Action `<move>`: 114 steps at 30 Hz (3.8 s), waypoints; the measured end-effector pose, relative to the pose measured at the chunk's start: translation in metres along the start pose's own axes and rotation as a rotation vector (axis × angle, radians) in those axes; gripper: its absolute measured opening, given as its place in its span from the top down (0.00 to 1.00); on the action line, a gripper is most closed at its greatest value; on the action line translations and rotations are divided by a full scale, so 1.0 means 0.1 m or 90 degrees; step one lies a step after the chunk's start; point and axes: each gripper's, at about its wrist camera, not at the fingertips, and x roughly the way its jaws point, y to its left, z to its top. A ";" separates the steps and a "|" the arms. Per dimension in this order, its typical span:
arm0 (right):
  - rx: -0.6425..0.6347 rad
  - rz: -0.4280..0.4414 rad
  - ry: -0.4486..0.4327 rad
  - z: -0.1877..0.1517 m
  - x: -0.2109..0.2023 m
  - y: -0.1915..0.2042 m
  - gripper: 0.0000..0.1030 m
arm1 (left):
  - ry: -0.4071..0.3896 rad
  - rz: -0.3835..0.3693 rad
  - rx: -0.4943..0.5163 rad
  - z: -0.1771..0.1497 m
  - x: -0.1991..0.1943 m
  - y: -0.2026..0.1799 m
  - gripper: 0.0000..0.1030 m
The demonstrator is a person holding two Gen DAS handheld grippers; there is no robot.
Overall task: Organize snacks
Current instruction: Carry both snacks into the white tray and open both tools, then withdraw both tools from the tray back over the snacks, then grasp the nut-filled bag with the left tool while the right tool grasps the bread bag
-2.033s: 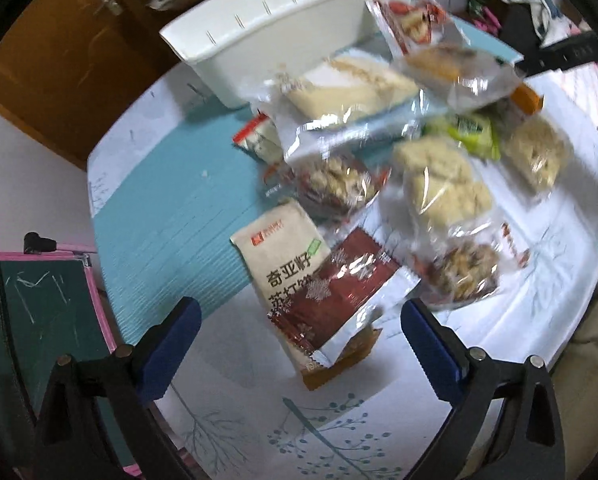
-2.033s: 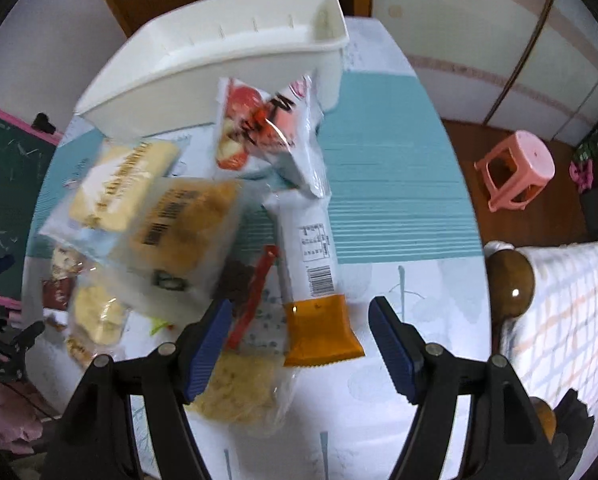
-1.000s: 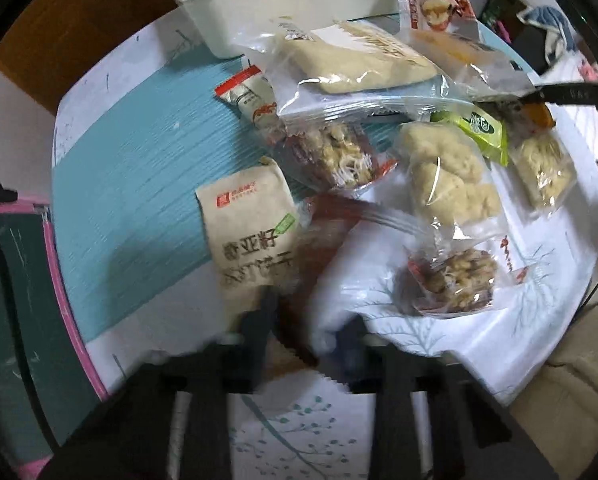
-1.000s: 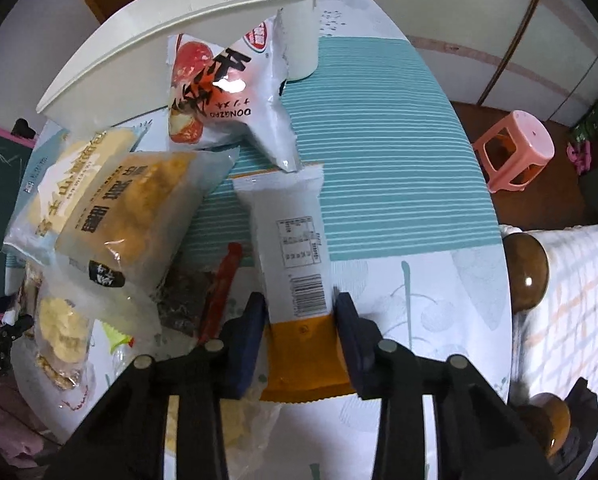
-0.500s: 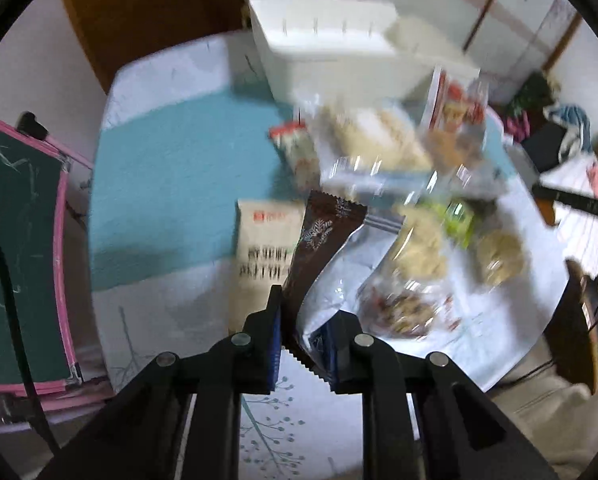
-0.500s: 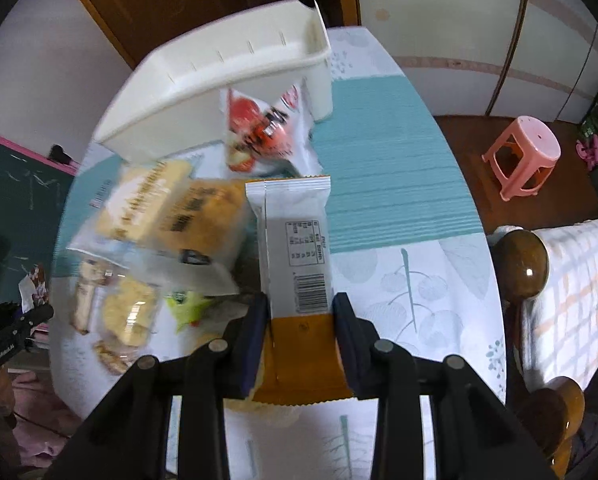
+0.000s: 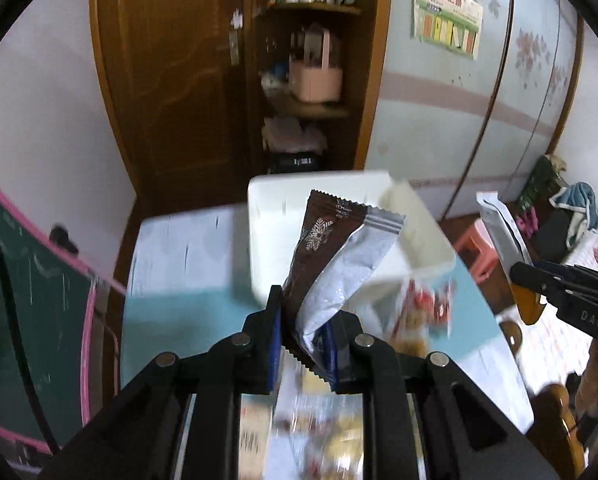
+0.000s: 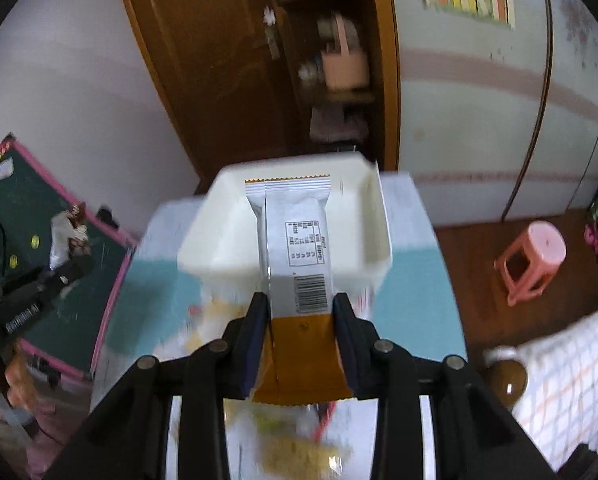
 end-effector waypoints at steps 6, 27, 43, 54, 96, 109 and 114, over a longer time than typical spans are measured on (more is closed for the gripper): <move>0.005 -0.041 -0.034 0.60 0.50 0.00 0.67 | 0.003 0.024 -0.010 0.52 0.63 -0.18 0.85; -0.001 -0.105 0.108 0.42 2.01 -0.16 0.47 | 0.074 0.019 -0.151 0.31 2.26 0.15 0.01; 0.017 -0.082 0.049 0.30 1.73 -0.06 0.47 | 0.082 0.046 -0.085 0.16 1.86 0.03 0.03; 0.015 -0.075 0.068 -0.10 1.56 -0.01 0.45 | 0.038 0.070 -0.060 -0.18 1.30 -0.05 0.03; -0.099 -0.059 0.026 -2.02 0.02 0.34 0.16 | 0.041 0.028 -0.027 -2.06 -0.18 -0.06 0.03; 0.041 -0.035 0.126 -2.37 0.52 -0.16 0.09 | 0.183 -0.037 -0.075 -2.57 0.49 -0.05 0.03; 0.058 -0.033 0.111 -2.31 0.60 -0.18 0.02 | 0.193 -0.053 -0.093 -2.58 0.59 -0.05 0.03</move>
